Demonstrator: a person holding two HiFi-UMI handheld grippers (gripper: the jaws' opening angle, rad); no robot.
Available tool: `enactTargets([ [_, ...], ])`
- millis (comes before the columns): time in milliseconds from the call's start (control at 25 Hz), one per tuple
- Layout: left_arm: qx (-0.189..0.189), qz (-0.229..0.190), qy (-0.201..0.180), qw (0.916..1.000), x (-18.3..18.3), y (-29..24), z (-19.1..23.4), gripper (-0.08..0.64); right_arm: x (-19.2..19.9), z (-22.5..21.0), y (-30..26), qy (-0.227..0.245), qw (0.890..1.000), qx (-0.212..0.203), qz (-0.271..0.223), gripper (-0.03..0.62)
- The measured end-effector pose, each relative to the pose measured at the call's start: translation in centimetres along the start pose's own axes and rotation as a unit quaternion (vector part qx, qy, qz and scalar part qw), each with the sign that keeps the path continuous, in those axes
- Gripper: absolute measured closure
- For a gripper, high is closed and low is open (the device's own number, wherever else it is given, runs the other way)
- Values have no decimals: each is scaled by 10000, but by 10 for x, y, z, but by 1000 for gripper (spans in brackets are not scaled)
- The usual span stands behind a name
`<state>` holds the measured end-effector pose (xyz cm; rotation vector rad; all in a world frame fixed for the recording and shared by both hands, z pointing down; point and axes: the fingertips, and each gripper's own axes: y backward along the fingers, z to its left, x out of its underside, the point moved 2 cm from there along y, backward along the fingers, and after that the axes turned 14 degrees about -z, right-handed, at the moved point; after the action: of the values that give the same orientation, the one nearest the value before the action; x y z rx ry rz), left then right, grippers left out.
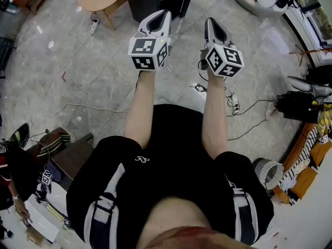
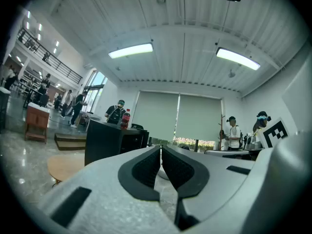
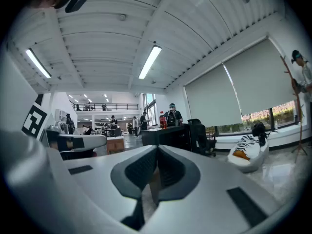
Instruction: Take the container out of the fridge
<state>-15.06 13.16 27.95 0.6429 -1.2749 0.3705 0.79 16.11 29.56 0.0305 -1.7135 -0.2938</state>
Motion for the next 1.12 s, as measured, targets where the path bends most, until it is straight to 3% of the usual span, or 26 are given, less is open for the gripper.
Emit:
enactTargets([
  [400, 23, -84, 193, 9998, -8, -7, 5, 541, -15, -8, -2, 117, 9997, 192, -63, 578],
  [640, -22, -200, 263, 9995, -10, -26, 16, 541, -19, -18, -25, 111, 9998, 105, -121, 578],
  [920, -118, -105, 120, 9998, 10, -51, 40, 541, 5, -28, -66, -118, 9997, -119, -150, 579],
  [1120, -137, 16, 44, 9999, 26, -94, 49, 541, 16, -70, -100, -273, 9994, 37, -189, 578],
])
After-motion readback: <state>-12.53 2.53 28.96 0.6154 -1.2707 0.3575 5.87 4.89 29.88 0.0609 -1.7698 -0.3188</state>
